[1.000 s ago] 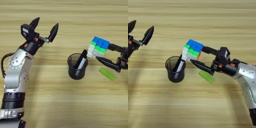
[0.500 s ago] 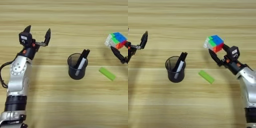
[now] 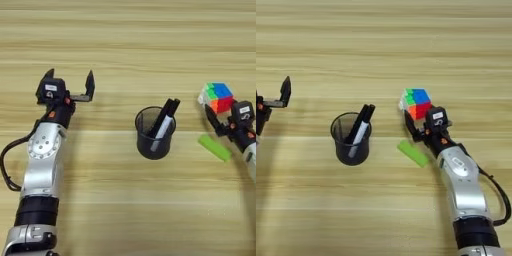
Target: Move the objects on the table
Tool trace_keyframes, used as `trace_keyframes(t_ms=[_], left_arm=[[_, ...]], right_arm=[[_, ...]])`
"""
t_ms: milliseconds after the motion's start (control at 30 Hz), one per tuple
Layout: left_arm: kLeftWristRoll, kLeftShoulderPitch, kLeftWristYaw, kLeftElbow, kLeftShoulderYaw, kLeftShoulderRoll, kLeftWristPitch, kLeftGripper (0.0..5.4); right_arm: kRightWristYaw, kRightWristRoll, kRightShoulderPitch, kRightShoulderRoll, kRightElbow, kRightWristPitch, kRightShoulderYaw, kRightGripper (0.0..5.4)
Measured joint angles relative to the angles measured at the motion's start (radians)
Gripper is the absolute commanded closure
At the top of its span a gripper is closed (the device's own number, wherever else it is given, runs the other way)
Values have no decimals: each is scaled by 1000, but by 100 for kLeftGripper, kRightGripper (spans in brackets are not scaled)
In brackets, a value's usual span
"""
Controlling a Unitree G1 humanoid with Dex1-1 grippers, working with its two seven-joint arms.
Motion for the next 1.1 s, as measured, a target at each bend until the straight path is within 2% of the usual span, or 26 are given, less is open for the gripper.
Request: trace_keyframes(t_ms=[467,500,700,1000,1100], left_arm=[[1,-6,0,18,1,-1,-20,0],[1,-6,-1,21,1,-1,-20,0],[1,-6,-1,30,1,-2,-21,0],[1,-7,-1,34,1,-2,-24,0],[1,-7,-1,38,1,-1,-24,0]], right_arm=[[-4,-18,2,8,47,-18,25,208],[-1,-18,2,8,47,-18,26,172],[3,-18,3,8,47,-18,29,123],[3,-17,3,8,46,-21,29,12],[3,-16,3,9,44,-40,27,2]])
